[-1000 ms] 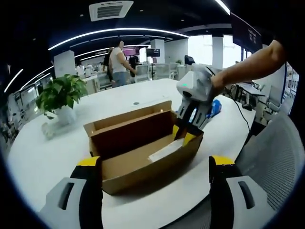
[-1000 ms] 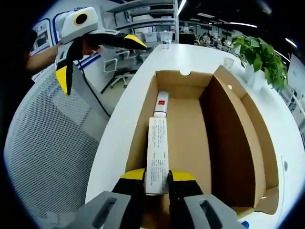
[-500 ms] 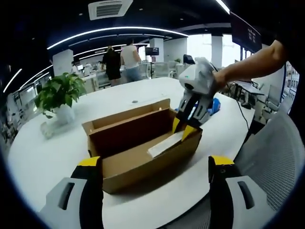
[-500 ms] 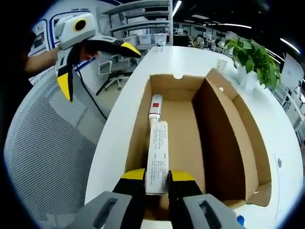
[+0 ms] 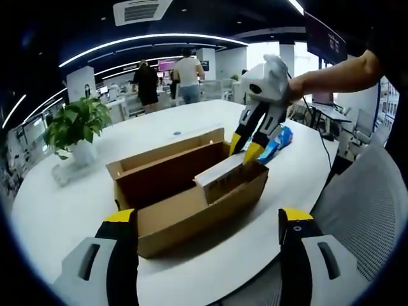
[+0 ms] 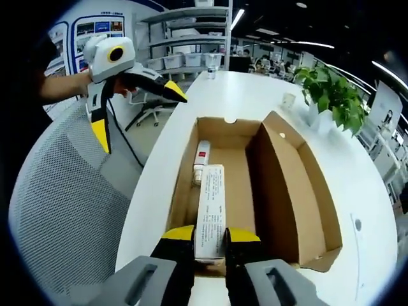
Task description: Operate the shoe box by opening the lid, removing the specified soft item, and placing it in the target area until the item is outside and the box remains undamaged.
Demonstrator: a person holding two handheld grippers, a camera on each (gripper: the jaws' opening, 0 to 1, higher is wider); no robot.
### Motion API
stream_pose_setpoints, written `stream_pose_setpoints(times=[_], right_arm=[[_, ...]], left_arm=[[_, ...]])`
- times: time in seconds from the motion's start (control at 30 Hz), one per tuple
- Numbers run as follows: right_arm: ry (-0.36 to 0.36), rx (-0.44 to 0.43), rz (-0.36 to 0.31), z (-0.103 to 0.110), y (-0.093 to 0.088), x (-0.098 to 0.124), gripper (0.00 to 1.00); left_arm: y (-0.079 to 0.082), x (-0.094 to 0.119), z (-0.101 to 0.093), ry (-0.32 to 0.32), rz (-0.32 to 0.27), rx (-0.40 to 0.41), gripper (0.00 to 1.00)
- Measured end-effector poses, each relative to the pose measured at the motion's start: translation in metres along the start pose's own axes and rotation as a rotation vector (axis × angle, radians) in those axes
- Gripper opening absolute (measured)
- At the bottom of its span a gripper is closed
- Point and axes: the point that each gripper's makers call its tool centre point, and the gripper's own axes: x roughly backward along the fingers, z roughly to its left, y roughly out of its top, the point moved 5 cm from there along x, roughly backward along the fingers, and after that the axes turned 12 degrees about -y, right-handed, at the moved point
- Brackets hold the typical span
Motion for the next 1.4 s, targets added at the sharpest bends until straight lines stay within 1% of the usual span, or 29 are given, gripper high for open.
stream_pose_setpoints(times=[0.1, 0.27, 0.4, 0.6, 0.97, 1.23, 1.4], right_arm=[[0.004, 0.0, -0.018, -0.002, 0.007, 0.009, 0.13], [0.0, 0.024, -0.046, -0.007, 0.019, 0.026, 0.13], [-0.001, 0.047, -0.053, -0.009, 0.024, 0.036, 0.13], [-0.008, 0.063, -0.061, -0.013, 0.027, 0.047, 0.13], [-0.041, 0.073, -0.079, -0.024, 0.025, 0.074, 0.13], [-0.074, 0.081, -0.074, -0.036, 0.013, 0.095, 0.13], [-0.092, 0.086, -0.064, -0.043, 0.005, 0.108, 0.13]], left_arm=[[0.0, 0.0, -0.001, -0.005, 0.002, -0.005, 0.95], [0.0, -0.001, -0.003, -0.011, 0.01, -0.013, 0.95], [0.0, 0.0, -0.002, -0.012, 0.004, -0.009, 0.95], [0.0, 0.001, -0.001, -0.01, -0.004, -0.003, 0.95], [-0.001, 0.002, 0.001, -0.006, -0.005, 0.007, 0.93], [-0.001, 0.003, 0.002, -0.004, -0.012, 0.014, 0.93], [-0.003, 0.003, 0.003, -0.003, -0.001, 0.014, 0.92]])
